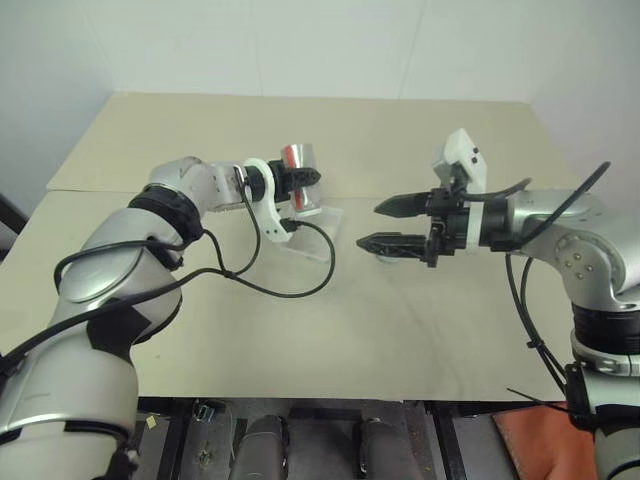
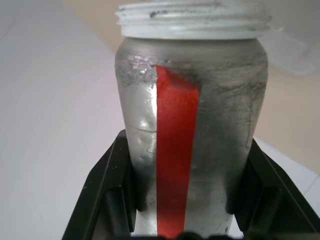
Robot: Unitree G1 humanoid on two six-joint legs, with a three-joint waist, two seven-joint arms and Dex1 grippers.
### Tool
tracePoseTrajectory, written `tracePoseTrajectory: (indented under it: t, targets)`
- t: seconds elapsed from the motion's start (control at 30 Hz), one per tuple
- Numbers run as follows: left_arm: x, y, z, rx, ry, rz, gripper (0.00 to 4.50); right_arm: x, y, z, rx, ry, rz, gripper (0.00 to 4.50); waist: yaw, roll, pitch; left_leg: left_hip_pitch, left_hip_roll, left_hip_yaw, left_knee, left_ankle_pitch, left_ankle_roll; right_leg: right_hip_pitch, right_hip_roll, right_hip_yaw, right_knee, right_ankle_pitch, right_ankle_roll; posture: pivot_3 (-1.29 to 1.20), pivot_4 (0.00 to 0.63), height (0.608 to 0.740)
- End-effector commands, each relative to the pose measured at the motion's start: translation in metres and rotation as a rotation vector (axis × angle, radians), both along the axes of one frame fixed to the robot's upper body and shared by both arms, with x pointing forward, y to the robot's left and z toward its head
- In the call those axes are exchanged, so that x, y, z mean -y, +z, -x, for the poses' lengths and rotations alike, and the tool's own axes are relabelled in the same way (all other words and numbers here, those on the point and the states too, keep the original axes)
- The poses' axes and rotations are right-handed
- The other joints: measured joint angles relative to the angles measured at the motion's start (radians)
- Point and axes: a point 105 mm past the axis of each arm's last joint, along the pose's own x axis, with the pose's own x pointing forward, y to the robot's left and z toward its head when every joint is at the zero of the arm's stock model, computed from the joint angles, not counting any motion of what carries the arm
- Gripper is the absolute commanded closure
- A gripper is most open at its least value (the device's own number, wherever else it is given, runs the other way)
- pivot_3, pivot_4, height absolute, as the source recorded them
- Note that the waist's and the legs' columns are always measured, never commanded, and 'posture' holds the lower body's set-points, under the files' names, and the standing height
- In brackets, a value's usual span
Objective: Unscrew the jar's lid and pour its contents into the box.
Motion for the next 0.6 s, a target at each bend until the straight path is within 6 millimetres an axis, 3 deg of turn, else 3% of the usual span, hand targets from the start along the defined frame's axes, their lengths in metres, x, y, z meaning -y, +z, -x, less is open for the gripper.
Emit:
tracePoseTrajectory:
  t: [0.03,0.2,0.47,0.6]
  targets:
    - [-0.001,0.015,-0.002,0.046,0.005,0.047,2.45,-0.001,0.012,0.007,0.035,0.016,-0.038,0.02,0.0,0.0,0.0,0.0,0.0,0.0,0.0,0.0,0.0,0.0,0.0,0.0,0.0,0.0,0.0,0.0,0.15,0.74]
    - [-0.014,0.023,-0.003,0.013,0.057,0.147,2.45,-0.002,0.01,0.006,0.036,0.013,-0.037,0.02,-0.002,0.0,0.0,0.0,0.0,0.0,0.0,0.0,0.0,0.0,0.0,0.0,0.004,0.0,0.0,0.0,0.15,0.74]
    - [-0.041,0.046,0.0,-0.306,0.185,0.765,2.45,-0.001,0.009,0.005,0.027,0.013,-0.053,0.02,-0.002,0.0,0.0,0.0,0.0,0.0,0.002,0.0,0.0,-0.001,0.0,0.0,0.005,0.0,0.0,0.0,0.15,0.74]
    - [-0.06,0.04,0.002,-0.524,0.265,1.057,2.45,0.0,0.01,0.005,0.025,0.014,-0.062,0.02,-0.004,0.0,0.0,0.0,0.001,0.0,0.003,0.0,0.0,0.0,0.0,-0.001,0.006,0.0,0.0,0.0,0.15,0.74]
